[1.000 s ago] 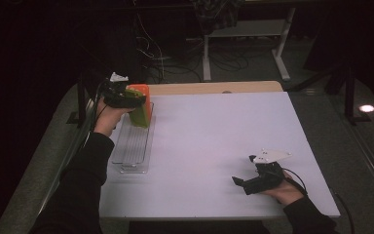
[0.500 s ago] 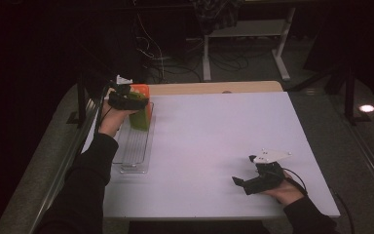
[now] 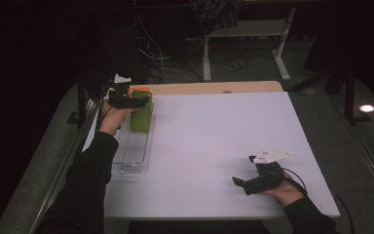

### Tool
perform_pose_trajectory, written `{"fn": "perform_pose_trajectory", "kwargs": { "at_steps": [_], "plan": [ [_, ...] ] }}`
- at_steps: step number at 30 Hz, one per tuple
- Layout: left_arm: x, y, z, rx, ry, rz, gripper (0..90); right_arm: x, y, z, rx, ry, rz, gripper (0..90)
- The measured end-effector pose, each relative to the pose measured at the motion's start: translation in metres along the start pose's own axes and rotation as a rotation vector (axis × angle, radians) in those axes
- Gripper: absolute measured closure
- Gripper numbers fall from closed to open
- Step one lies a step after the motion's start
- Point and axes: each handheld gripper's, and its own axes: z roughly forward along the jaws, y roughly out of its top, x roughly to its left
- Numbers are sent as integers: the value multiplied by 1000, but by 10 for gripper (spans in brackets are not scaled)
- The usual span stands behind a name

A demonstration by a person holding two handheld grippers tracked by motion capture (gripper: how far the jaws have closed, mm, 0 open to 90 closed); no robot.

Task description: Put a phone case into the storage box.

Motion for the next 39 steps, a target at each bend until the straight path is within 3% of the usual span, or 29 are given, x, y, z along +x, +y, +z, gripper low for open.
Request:
{"fn": "perform_pose_trajectory", "kwargs": {
  "at_steps": [9, 17, 20, 22, 29, 31, 32, 33, 39],
  "plan": [
    [-5, 3, -17, -11, -59, 31, 61, 0, 0, 0, 0, -2, 0, 0],
    [-20, 2, -40, -24, -172, 54, 58, 0, 0, 0, 1, -5, -1, 0],
    [-26, 1, -47, -18, -199, 84, 44, 0, 0, 0, 8, -7, 6, 0],
    [-31, -1, -51, -21, -233, 79, 23, 0, 1, 0, 9, -8, 4, 0],
    [-42, -12, -67, -13, -303, 135, 0, -1, 4, -3, 1, -5, -1, 0],
    [-46, -16, -70, -18, -315, 130, 0, -1, 5, -5, -1, -5, 3, 0],
    [-47, -19, -72, -14, -320, 156, 0, 0, 6, -5, -3, -6, 3, 0],
    [-50, -21, -74, -16, -329, 147, 0, 0, 7, -6, -7, -5, 2, 0],
    [-61, -37, -83, -20, -376, 181, 0, 1, 11, -9, -11, -5, -2, 0]
  ]
}}
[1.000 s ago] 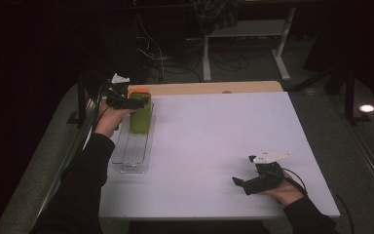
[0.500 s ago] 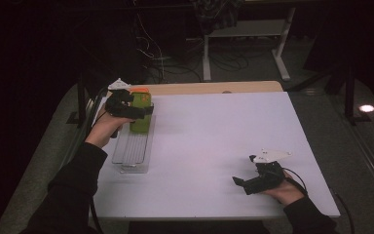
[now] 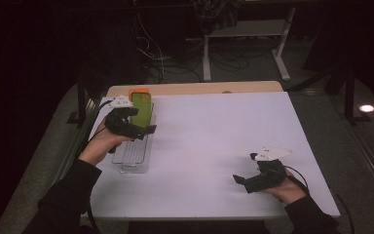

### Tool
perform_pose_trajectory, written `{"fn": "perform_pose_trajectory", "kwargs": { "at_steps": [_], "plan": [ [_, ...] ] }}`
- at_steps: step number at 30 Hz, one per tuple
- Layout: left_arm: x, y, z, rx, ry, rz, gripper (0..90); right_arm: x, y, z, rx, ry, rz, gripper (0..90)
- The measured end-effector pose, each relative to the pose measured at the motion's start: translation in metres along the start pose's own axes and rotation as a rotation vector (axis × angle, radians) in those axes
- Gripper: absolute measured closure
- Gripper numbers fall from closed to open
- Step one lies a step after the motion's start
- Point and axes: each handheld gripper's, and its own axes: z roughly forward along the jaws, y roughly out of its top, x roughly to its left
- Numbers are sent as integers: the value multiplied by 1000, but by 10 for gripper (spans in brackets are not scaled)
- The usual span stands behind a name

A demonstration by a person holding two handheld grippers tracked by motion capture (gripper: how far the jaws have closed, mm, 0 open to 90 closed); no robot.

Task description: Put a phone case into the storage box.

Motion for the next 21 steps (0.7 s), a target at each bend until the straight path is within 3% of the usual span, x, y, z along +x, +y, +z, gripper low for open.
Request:
{"fn": "perform_pose_trajectory", "kwargs": {
  "at_steps": [7, 15, 21],
  "plan": [
    [-13, -16, -5, 4, -32, 21, 0, 1, 3, -2, -8, 3, -9, 0],
    [-22, -36, -8, 2, -59, 10, 0, 3, 9, -5, -21, 13, -9, 0],
    [-29, -49, -11, 17, -73, 35, 0, 3, 11, -5, -18, 20, -15, 0]
  ]
}}
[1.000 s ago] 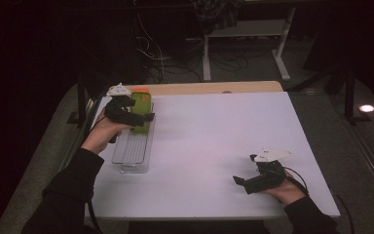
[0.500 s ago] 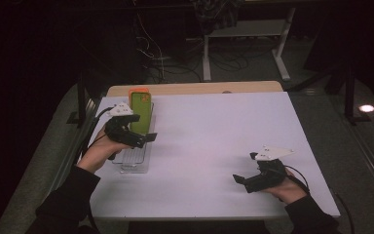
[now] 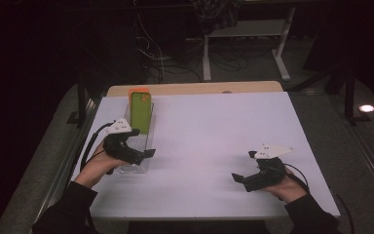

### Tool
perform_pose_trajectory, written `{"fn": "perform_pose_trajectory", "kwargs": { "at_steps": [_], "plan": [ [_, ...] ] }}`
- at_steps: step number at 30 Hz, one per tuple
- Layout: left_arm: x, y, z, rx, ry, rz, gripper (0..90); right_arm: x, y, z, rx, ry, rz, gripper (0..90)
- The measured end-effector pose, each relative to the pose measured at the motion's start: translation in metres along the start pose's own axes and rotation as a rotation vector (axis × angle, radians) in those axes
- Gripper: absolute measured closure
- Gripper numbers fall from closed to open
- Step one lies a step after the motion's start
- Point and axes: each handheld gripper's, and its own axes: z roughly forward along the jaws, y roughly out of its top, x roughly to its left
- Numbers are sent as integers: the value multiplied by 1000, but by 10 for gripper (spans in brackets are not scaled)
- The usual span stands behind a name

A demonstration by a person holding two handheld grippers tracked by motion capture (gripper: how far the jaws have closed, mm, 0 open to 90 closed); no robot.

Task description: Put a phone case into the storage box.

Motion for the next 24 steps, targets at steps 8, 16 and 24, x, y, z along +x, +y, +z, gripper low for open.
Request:
{"fn": "perform_pose_trajectory", "kwargs": {
  "at_steps": [8, 16, 24],
  "plan": [
    [-8, -15, -6, -2, -32, 10, 0, 1, 3, -2, -2, 4, -1, 0],
    [-13, -27, -9, -4, -49, 10, 0, 2, 5, -3, -11, 3, 2, 0],
    [-17, -38, -10, -1, -70, 6, 0, 3, 5, -3, -20, 2, -8, 0]
  ]
}}
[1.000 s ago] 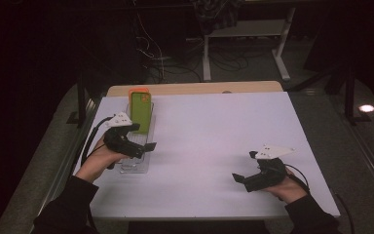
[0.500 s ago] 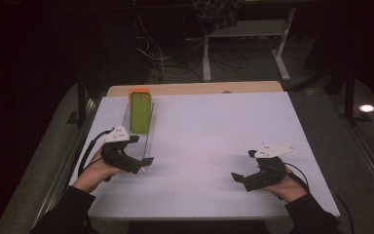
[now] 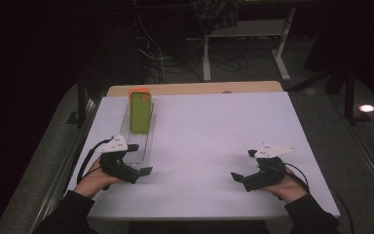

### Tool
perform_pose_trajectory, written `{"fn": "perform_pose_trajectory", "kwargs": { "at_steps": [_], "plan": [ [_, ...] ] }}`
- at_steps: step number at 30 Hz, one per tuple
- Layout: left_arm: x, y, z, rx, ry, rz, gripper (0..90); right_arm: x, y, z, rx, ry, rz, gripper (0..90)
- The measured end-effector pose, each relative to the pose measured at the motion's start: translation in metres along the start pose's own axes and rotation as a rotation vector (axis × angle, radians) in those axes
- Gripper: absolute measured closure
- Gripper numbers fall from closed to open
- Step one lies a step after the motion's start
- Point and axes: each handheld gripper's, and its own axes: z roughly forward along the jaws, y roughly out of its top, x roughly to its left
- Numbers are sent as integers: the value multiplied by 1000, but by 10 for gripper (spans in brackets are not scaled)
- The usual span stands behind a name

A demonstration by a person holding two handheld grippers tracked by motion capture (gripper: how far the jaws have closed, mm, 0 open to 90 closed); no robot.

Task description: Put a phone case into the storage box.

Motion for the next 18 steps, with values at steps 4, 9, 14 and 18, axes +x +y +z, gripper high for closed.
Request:
{"fn": "perform_pose_trajectory", "kwargs": {
  "at_steps": [4, 9, 14, 18],
  "plan": [
    [-1, -3, -1, -1, -9, -3, 0, 2, 1, -1, 1, 6, 4, 0],
    [0, -4, 0, 6, -10, 5, 0, 1, 1, -1, -7, 9, 2, 0],
    [-1, -5, 1, 7, -9, -8, 0, 1, 2, -1, -9, 14, 0, 0],
    [-1, -5, 1, 10, -10, -8, 0, 2, 2, -1, -10, 15, -3, 0]
  ]
}}
